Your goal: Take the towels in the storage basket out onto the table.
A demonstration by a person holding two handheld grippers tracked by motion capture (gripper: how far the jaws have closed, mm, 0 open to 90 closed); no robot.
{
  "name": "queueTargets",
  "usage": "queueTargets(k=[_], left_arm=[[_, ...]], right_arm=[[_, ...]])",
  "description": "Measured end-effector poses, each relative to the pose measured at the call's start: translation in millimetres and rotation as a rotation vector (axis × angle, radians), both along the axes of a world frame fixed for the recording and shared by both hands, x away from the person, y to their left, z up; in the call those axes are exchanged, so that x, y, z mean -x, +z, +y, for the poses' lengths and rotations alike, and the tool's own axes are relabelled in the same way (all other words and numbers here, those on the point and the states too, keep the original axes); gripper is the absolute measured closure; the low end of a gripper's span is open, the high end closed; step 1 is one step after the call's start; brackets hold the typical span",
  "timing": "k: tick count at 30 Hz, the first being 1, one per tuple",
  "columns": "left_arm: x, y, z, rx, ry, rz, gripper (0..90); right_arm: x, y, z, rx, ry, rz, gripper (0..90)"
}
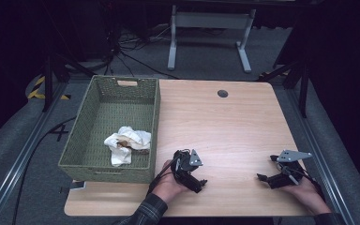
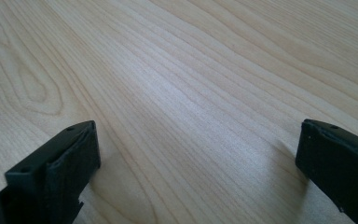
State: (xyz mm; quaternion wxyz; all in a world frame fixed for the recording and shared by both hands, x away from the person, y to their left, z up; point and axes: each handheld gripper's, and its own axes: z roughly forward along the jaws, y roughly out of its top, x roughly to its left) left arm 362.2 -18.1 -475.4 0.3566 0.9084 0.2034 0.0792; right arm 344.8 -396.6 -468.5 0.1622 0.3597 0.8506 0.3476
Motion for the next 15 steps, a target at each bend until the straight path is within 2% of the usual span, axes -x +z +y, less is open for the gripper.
queueTargets(k=[11,15], left_arm=[[-0.9,4.9,0.9,-0.040,0.037,0.028,2.1],[-1.7,6.3,3.8,-0.016,0.048,0.033,2.6]], right_arm=[[0.3,-0.1,-0.2,0.002,0.005,-0.001,0.0],[0.4,0.0,-0.2,0.003,0.006,0.000,0.0]])
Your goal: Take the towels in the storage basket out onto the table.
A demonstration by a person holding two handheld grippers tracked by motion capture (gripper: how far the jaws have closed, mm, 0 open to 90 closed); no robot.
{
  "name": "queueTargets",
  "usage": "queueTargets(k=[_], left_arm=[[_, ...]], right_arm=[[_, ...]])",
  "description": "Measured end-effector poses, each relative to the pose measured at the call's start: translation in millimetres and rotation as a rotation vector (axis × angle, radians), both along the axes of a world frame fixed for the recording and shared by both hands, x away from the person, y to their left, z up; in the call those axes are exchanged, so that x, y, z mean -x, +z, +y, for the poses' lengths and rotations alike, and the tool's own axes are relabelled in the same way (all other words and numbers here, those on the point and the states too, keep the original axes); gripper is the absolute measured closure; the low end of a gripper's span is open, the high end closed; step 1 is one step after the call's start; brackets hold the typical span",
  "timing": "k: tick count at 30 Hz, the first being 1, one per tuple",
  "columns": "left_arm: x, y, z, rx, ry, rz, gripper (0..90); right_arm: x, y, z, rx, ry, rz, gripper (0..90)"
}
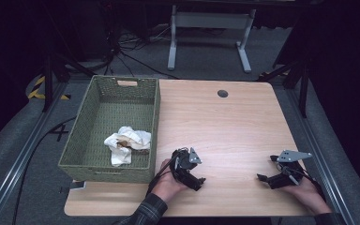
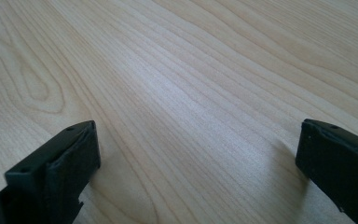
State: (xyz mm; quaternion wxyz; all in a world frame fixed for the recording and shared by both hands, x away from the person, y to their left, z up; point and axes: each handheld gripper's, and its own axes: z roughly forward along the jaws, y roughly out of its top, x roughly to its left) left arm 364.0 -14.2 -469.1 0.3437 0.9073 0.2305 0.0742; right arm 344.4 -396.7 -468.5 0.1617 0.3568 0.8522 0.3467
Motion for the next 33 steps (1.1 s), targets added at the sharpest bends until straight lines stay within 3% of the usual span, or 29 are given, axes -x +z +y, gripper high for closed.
queueTargets(k=[4,6,20,33], left_arm=[[0.3,3.2,0.9,-0.019,0.005,0.003,2.8],[-0.5,7.3,1.9,-0.023,0.007,-0.016,3.2],[-5.0,19.3,10.1,0.029,0.039,-0.011,3.5],[-6.1,30.9,10.4,0.043,0.051,-0.017,4.0]], right_arm=[[0.1,0.1,0.0,-0.001,0.000,0.002,0.0],[0.0,0.0,0.0,0.000,0.000,0.000,0.0],[-0.4,-0.1,-0.1,-0.004,-0.001,-0.001,0.1],[-0.6,-0.1,-0.4,-0.006,0.000,-0.001,0.2]])
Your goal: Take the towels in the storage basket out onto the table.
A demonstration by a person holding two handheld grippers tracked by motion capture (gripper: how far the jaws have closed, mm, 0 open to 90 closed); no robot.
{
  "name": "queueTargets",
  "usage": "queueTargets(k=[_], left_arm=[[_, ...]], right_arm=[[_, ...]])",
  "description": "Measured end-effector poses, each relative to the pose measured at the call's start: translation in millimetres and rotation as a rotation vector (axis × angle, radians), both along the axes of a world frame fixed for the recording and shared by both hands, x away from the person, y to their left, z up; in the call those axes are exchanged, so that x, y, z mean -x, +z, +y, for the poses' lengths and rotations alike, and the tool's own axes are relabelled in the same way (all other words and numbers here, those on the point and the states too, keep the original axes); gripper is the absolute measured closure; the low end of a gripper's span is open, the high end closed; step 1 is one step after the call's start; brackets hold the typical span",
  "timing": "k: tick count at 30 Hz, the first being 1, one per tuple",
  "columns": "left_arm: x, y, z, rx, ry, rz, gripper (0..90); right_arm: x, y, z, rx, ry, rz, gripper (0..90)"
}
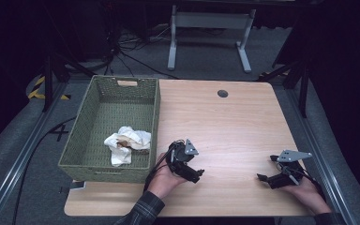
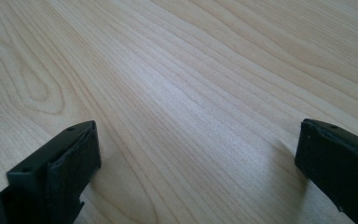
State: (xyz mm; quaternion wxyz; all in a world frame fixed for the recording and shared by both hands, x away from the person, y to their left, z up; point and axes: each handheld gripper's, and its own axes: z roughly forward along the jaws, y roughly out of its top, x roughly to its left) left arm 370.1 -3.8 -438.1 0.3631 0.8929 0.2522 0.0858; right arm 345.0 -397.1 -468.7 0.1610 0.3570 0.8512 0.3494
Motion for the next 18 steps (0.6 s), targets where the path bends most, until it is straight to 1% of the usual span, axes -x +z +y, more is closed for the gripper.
queueTargets(k=[5,7,8,10,13,14,15,17,18], left_arm=[[-0.6,3.7,0.0,0.007,-0.011,0.000,4.0],[-1.4,5.5,-0.6,0.004,-0.013,-0.005,4.0],[-1.3,6.3,-0.7,0.002,-0.013,0.002,4.0],[-1.6,8.4,-1.3,0.001,-0.013,0.001,4.0],[-2.5,11.7,-1.4,0.001,-0.015,-0.012,4.0],[-2.1,12.6,-1.4,-0.003,-0.016,-0.005,4.1],[-2.4,12.9,-1.8,0.000,-0.021,-0.010,4.1],[-2.2,15.0,-2.3,-0.004,-0.020,-0.004,4.1],[-2.5,15.7,-2.6,-0.002,-0.020,-0.008,4.1]], right_arm=[[0.0,0.0,0.1,0.003,0.001,-0.001,0.1],[0.0,0.2,0.1,0.002,0.001,0.002,0.1],[0.0,0.2,0.1,0.001,0.001,0.001,0.1],[-0.1,0.0,0.0,0.003,0.002,-0.001,0.1],[0.0,0.1,0.0,0.002,0.001,0.000,0.1],[-0.1,0.1,0.0,0.003,0.002,-0.001,0.1],[-0.1,0.1,0.0,0.002,0.001,0.000,0.1],[0.0,0.1,0.0,0.002,0.002,0.001,0.1],[0.1,0.2,0.1,0.001,0.001,0.002,0.1]])
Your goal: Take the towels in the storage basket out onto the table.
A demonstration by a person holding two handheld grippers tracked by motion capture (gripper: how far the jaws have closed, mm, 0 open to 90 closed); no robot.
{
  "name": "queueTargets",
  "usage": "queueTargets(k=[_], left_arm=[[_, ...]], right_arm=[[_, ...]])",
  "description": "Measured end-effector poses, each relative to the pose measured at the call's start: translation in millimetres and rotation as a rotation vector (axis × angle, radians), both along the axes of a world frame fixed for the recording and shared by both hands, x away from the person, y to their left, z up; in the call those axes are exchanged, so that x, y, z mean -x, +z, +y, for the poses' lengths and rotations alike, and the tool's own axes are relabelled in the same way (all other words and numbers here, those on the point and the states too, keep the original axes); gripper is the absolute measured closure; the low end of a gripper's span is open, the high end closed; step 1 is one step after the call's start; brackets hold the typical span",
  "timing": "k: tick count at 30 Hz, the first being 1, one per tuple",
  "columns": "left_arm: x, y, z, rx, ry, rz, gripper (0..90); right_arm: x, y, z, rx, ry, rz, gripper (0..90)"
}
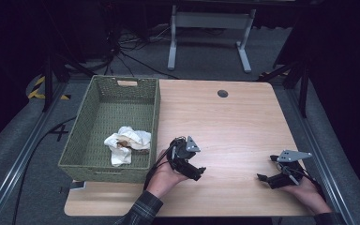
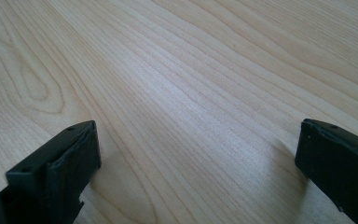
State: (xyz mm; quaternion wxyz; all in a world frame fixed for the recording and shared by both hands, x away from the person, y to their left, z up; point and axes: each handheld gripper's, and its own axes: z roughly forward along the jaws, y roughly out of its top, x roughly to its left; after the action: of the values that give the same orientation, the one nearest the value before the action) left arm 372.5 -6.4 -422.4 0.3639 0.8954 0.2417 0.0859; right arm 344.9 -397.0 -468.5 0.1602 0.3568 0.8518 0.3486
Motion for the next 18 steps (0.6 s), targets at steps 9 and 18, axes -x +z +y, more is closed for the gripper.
queueTargets(k=[9,18], left_arm=[[-3.8,12.4,1.2,0.015,-0.013,-0.007,4.1],[-8.5,23.0,3.1,0.037,-0.019,-0.008,4.1]], right_arm=[[-0.2,0.0,0.0,0.001,0.001,0.000,0.1],[-0.2,0.0,0.0,0.001,0.001,0.000,0.1]])
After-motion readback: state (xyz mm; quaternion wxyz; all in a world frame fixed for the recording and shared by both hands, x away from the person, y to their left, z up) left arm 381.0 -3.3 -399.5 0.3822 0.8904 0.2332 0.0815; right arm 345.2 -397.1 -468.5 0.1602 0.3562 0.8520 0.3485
